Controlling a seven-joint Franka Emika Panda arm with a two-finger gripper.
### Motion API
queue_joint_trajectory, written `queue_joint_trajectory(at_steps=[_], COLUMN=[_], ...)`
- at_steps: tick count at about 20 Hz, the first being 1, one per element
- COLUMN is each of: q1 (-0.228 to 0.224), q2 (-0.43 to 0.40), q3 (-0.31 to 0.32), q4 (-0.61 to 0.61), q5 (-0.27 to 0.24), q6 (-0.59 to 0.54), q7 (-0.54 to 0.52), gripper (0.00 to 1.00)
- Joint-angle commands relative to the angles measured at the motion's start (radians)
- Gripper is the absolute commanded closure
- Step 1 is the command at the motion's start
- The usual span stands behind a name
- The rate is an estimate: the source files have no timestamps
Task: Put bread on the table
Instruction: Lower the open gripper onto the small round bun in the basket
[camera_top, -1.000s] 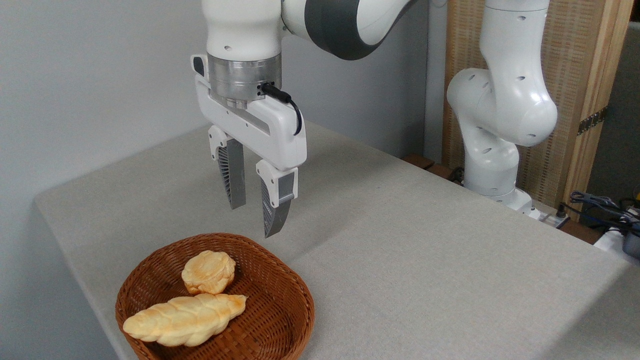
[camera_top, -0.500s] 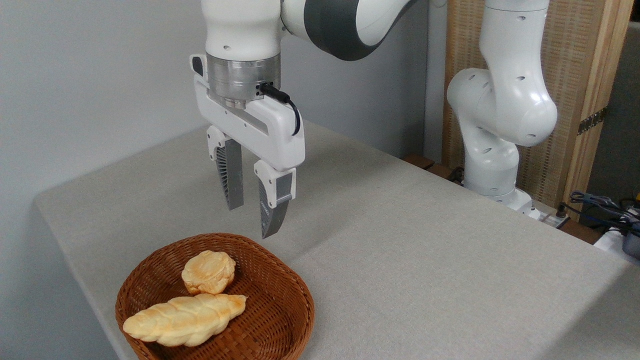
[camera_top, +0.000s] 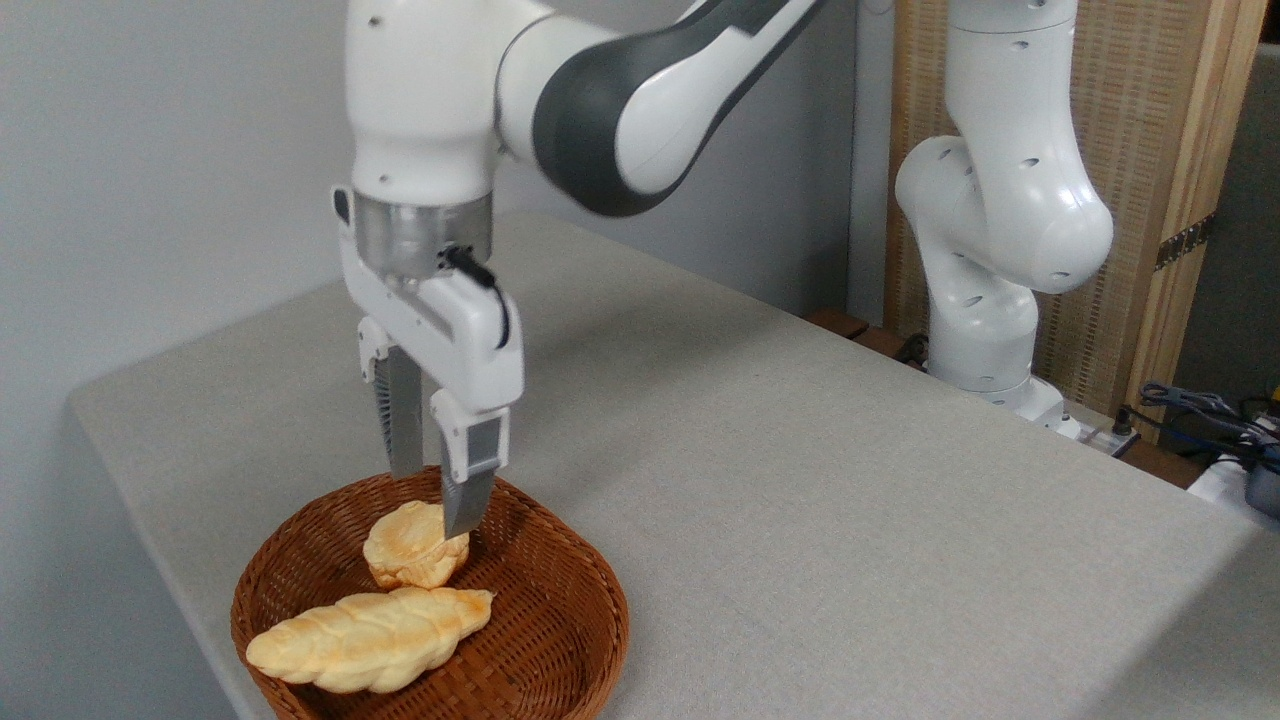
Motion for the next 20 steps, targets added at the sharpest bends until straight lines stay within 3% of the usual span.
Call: queue_joint_trajectory(at_steps=[1,12,13,15,16,20], q1=[-0.006,-0.005,-0.002,0.003,0.003,0.005], q2=[0.056,0.108,0.108,0.108,0.108,0.105], q3=[-0.018,-0.041,-0.041,-0.041,-0.039,-0.033], q4=[0.008,0.005,0.005,0.005,0.006,0.006], q5=[-0.036,-0.029,-0.029,-0.029,-0.029,-0.029], q6=[0.056,0.085,0.085,0.085,0.085,0.082], q7=[-0.013,0.016,0.042,0.07,0.07,0.07], gripper=[0.0,0.01,0.16,0.57,0.68,0.7])
